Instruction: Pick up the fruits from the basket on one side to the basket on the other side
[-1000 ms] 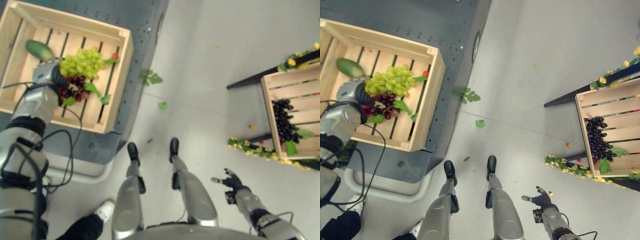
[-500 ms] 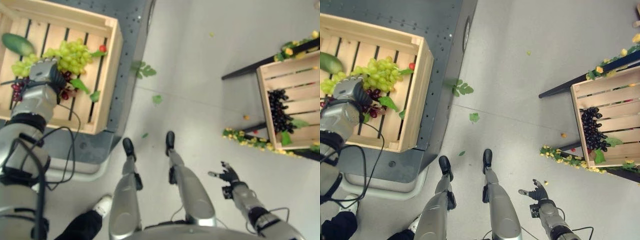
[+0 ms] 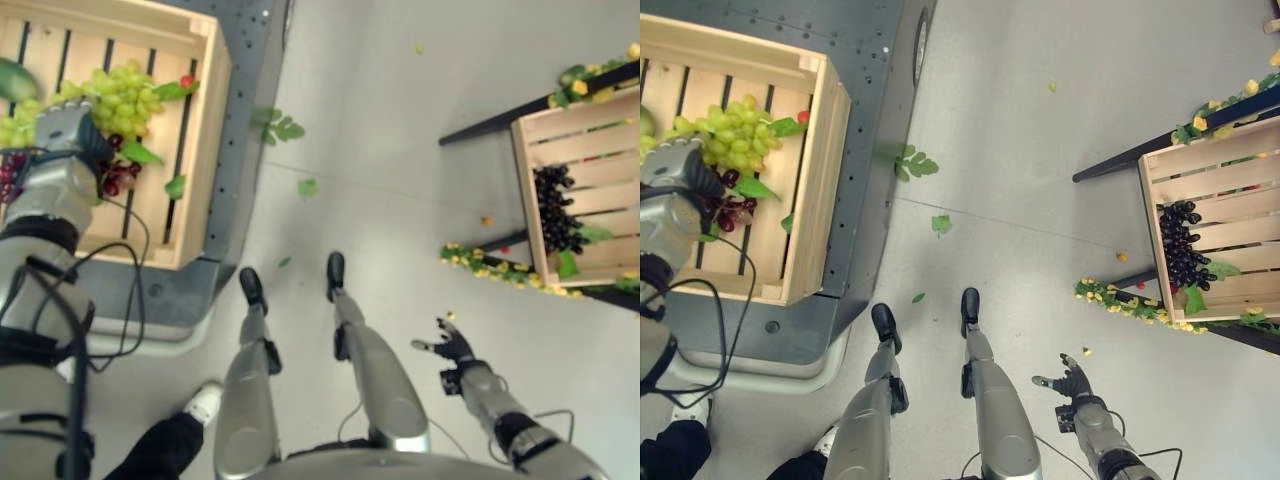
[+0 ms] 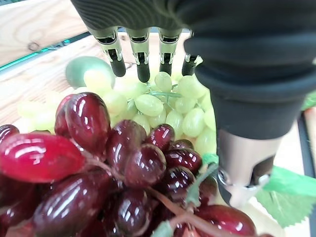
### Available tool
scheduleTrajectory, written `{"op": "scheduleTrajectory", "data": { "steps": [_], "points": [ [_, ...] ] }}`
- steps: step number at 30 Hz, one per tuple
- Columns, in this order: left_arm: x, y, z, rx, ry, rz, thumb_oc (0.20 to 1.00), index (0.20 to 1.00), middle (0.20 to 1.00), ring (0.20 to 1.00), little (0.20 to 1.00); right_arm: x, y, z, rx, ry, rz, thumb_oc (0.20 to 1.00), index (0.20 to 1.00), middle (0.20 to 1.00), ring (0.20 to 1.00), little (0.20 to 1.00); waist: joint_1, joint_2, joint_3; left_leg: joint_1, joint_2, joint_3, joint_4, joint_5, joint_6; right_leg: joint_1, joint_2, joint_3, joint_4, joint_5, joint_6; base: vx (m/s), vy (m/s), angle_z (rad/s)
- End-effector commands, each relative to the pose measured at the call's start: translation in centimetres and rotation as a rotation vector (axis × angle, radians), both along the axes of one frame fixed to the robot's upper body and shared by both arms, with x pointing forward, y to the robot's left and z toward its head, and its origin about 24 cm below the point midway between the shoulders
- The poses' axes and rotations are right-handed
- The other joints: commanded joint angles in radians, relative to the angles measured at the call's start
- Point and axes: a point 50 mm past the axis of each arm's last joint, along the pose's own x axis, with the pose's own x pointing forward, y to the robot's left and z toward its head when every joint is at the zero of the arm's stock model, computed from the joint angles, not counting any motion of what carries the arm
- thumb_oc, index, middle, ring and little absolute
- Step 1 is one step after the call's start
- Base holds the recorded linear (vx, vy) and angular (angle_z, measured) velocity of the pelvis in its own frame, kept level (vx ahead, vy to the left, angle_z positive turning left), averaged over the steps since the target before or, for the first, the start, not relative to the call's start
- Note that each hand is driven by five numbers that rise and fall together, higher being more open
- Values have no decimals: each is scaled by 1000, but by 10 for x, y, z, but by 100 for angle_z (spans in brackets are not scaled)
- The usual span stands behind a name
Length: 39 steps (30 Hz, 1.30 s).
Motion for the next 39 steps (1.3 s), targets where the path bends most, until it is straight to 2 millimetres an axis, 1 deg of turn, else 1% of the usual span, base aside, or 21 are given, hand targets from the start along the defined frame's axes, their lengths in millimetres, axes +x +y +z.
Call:
{"op": "scheduleTrajectory", "data": {
  "steps": [1, 5, 7, 9, 12, 13, 14, 15, 16, 17, 24, 30, 39],
  "points": [
    [-29, 38, 46, -42, -148, 157, 1000, 1000, 1000, 1000, 1000, -10, -16, 0, -26, 0, -25, 1000, 1000, 1000, 1000, 1000, -2, 8, 3, -59, -8, -47, 48, -19, -6, -2, -48, -9, 33, 12, 149, 0, 0, 0],
    [-33, 43, 50, -81, -181, 171, 1000, 1000, 1000, 1000, 1000, -10, -16, 0, -22, 3, -23, 1000, 1000, 1000, 1000, 1000, -2, 3, 1, -63, -8, -52, 48, -19, -6, -3, -47, -11, 32, 12, 150, 0, 0, 0],
    [-40, 49, 55, -119, -221, 192, 1000, 1000, 1000, 1000, 1000, -11, -16, 0, -20, 5, -24, 1000, 1000, 1000, 1000, 1000, -1, 0, -1, -65, -8, -53, 44, -18, -7, -2, -45, -15, 29, 10, 150, 0, 0, 0],
    [-40, 49, 56, -119, -221, 192, 1000, 1000, 1000, 1000, 1000, -11, -16, 0, -20, 5, -24, 1000, 1000, 1000, 1000, 1000, -1, -1, -1, -65, -8, -53, 44, -18, -7, -2, -45, -15, 29, 10, 150, 0, 0, 0],
    [-45, 53, 62, -127, -245, 210, 1000, 1000, 1000, 1000, 1000, -12, -15, -1, -13, 8, -22, 1000, 1000, 1000, 1000, 1000, -1, -5, -7, -68, -8, -55, 44, -21, -5, -4, -44, -17, 27, 10, 151, 11, 1, 1],
    [-46, 54, 64, -129, -252, 212, 896, 896, 896, 896, 896, -11, -14, -1, -12, 4, -20, 1000, 1000, 1000, 1000, 1000, -1, -6, -8, -70, -8, -56, 44, -21, -5, -5, -44, -17, 27, 10, 151, 25, 2, -3],
    [-46, 54, 65, -130, -257, 210, 614, 614, 614, 614, 614, -11, -14, -1, -9, 4, -19, 1000, 1000, 1000, 1000, 1000, -2, -7, -9, -70, -7, -56, 43, -21, -5, -5, -43, -17, 27, 10, 151, 23, -1, -4],
    [-45, 53, 66, -134, -261, 205, 567, 567, 567, 567, 567, -12, -14, -1, -8, 6, -21, 1000, 1000, 1000, 1000, 1000, -2, -9, -9, -71, -8, -56, 43, -21, -5, -5, -42, -18, 26, 10, 151, 0, 0, 0],
    [-44, 51, 67, -135, -266, 198, 395, 395, 395, 395, 395, -11, -14, -1, -8, 3, -18, 1000, 1000, 1000, 1000, 1000, -2, -10, -10, -72, -9, -57, 40, -21, -5, -7, -42, -20, 25, 10, 151, 0, 0, 0],
    [-43, 49, 69, -142, -278, 186, 200, 200, 200, 200, 200, -11, -13, -1, -5, 3, -17, 1000, 1000, 1000, 1000, 1000, -2, -12, -10, -73, -10, -58, 39, -21, -5, -7, -41, -21, 23, 10, 151, 14, -6, 3],
    [-35, 41, 69, -179, -302, 139, 200, 200, 200, 200, 200, -9, -12, 0, 1, -2, -18, 1000, 1000, 1000, 1000, 1000, -1, -16, -10, -84, -12, -66, 42, -23, -4, -10, -43, -26, 22, 8, 152, 4, 1, 1],
    [-29, 32, 75, -191, -331, 100, 200, 200, 200, 200, 200, -8, -12, 0, -1, -4, -16, 1000, 1000, 1000, 1000, 1000, -3, -24, -12, -96, -11, -77, 45, -24, -4, -12, -42, -32, 22, 5, 152, 16, -5, 4],
    [-26, 30, 69, -217, -338, 85, 200, 200, 200, 200, 200, -4, -10, 4, -4, -27, -3, 1000, 1000, 1000, 1000, 1000, 1, -33, -17, -104, -14, -84, 44, -25, -3, -14, -38, -38, 23, -1, 149, 6, 1, 2]
  ]
}}
